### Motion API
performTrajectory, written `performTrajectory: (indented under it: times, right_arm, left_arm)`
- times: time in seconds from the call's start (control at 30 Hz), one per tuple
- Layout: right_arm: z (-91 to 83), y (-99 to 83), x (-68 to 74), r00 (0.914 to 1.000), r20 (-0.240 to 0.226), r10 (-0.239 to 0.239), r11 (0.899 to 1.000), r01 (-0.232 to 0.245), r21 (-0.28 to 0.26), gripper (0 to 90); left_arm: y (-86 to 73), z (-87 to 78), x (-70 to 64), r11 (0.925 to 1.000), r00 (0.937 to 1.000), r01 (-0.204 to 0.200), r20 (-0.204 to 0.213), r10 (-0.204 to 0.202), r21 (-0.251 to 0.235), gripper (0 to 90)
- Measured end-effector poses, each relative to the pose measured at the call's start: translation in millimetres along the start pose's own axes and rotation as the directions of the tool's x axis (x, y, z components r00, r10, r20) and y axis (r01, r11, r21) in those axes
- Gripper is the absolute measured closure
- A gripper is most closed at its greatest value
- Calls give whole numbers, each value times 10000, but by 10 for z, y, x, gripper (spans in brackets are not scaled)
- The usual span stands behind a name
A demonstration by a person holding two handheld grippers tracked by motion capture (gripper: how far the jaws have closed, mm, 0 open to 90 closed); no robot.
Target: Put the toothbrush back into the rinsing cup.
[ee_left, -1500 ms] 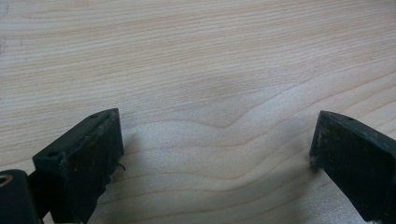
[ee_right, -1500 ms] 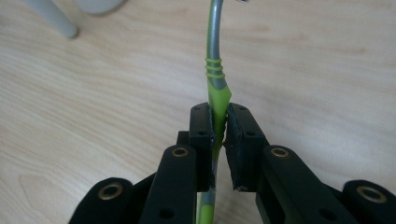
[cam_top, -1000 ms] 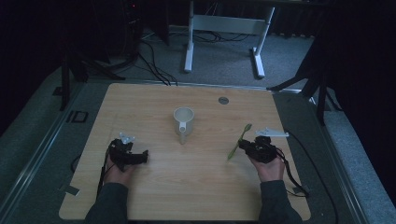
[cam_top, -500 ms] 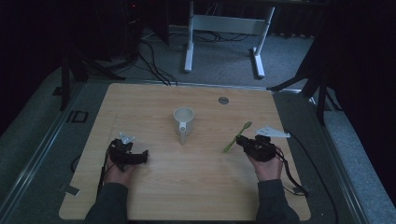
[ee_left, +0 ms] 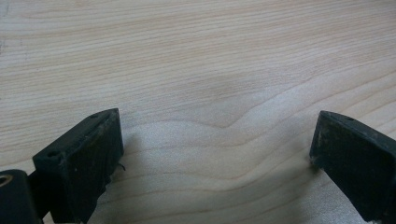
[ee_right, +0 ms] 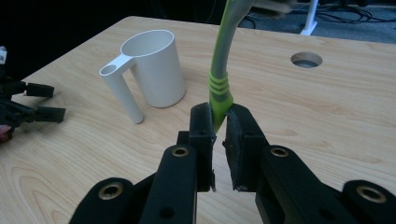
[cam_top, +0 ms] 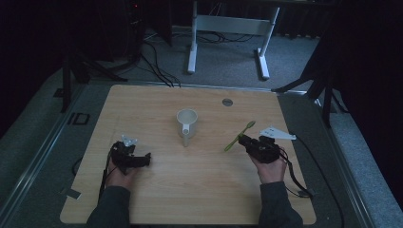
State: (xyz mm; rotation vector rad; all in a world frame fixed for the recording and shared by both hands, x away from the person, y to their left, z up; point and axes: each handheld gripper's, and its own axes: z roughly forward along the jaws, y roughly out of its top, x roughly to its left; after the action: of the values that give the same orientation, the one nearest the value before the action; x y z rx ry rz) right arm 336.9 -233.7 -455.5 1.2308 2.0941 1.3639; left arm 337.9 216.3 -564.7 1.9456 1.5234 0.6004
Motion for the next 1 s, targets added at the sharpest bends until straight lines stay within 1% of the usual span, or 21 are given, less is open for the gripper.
performTrajectory:
  times: [0.47,0.67,1.0]
  right_arm:
    - [-8,83,89,9996,-150,-257,9995,254,-206,811]
    - [-27,122,147,9987,-202,-469,9985,463,-299,811]
    - [-18,206,207,9979,-325,-556,9975,541,-462,811]
  left_arm:
    - [0,0,0,10000,10000,-2,-1,2,2,34]
    - [0,0,0,10000,10000,-2,0,2,2,35]
    - [0,-1,1,10000,10000,-15,-2,15,7,34]
